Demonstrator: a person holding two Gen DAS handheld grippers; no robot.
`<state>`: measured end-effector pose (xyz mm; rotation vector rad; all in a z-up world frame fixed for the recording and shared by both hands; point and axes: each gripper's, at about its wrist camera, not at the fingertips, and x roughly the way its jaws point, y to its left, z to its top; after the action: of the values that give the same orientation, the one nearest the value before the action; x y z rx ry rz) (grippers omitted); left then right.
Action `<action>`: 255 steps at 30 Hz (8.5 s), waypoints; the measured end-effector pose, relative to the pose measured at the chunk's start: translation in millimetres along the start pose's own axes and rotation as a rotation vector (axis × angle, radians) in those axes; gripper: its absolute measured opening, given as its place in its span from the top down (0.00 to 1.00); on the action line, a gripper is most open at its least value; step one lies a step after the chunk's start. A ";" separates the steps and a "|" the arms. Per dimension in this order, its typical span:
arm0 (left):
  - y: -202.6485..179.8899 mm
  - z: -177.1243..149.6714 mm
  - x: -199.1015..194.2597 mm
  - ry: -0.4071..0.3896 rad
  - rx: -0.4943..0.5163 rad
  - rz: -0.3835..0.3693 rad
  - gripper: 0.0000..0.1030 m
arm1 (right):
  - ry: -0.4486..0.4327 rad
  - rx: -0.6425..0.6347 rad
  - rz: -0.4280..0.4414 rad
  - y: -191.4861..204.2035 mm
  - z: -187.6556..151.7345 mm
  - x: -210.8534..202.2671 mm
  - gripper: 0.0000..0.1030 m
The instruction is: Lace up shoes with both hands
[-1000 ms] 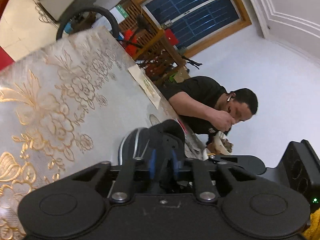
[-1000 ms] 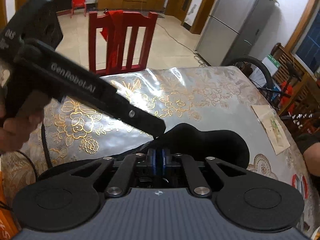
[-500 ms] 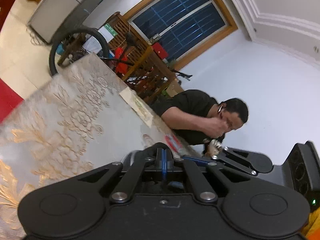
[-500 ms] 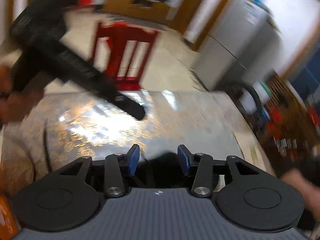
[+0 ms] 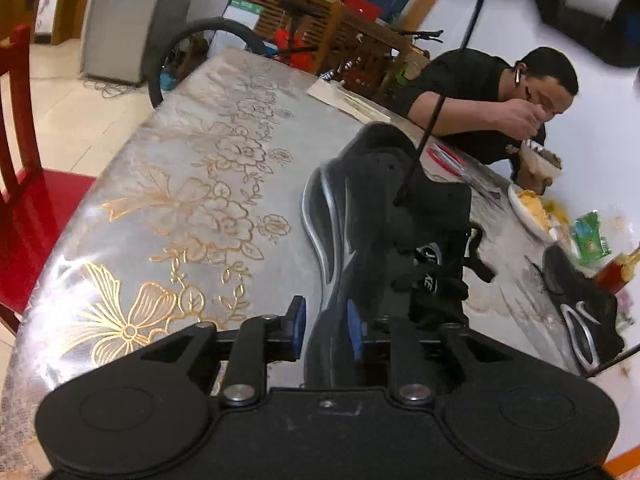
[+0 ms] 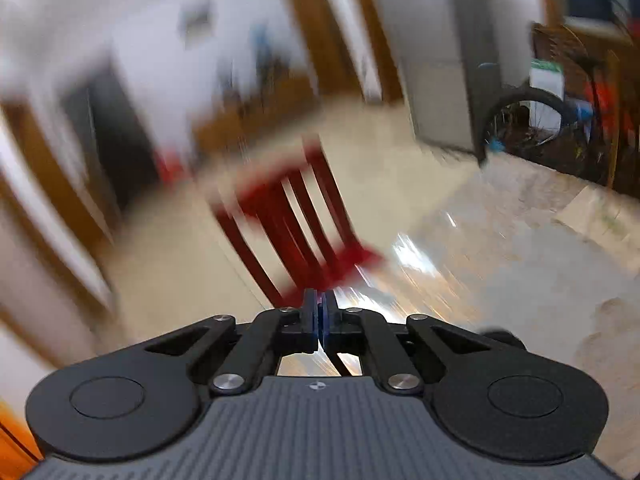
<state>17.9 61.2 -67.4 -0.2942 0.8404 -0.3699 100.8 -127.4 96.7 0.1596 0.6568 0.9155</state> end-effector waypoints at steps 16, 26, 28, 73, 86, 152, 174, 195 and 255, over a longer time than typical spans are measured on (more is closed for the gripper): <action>-3.7 12.8 -15.7 -0.038 -0.013 0.053 0.58 | -0.180 -0.105 0.080 43.8 42.2 -56.2 0.69; -22.7 8.4 -10.0 -0.023 0.104 0.090 0.54 | 0.179 0.005 -0.370 -5.2 -93.1 25.7 0.55; -26.7 6.7 -7.7 -0.023 0.130 0.101 0.54 | 0.151 0.182 -0.334 -20.4 -95.6 26.6 0.55; -1.5 12.8 -6.4 0.073 0.200 0.377 0.49 | 0.129 -0.007 0.135 33.9 -60.8 4.4 0.54; 6.9 75.1 -10.5 0.046 0.374 0.320 0.42 | 0.429 0.238 -0.071 -4.0 -161.9 -13.7 0.56; -72.7 29.5 5.3 0.424 0.125 0.250 0.34 | -0.133 0.735 -0.641 -83.1 -196.4 -119.9 0.63; -65.7 27.3 -25.4 0.314 0.069 0.194 0.32 | -0.180 1.200 -0.475 -118.0 -184.4 -5.1 0.79; -28.2 28.0 -17.7 0.192 -0.012 0.237 0.30 | 0.451 -0.718 -0.255 27.4 -53.3 95.3 0.75; -25.9 21.6 -52.7 -0.084 -0.192 0.304 0.83 | 0.030 -0.219 -0.040 33.4 -142.2 23.9 0.98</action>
<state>-2.9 63.0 -8.5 -0.3521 0.8246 0.0072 4.5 -108.6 -14.0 -0.0628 0.5810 0.9463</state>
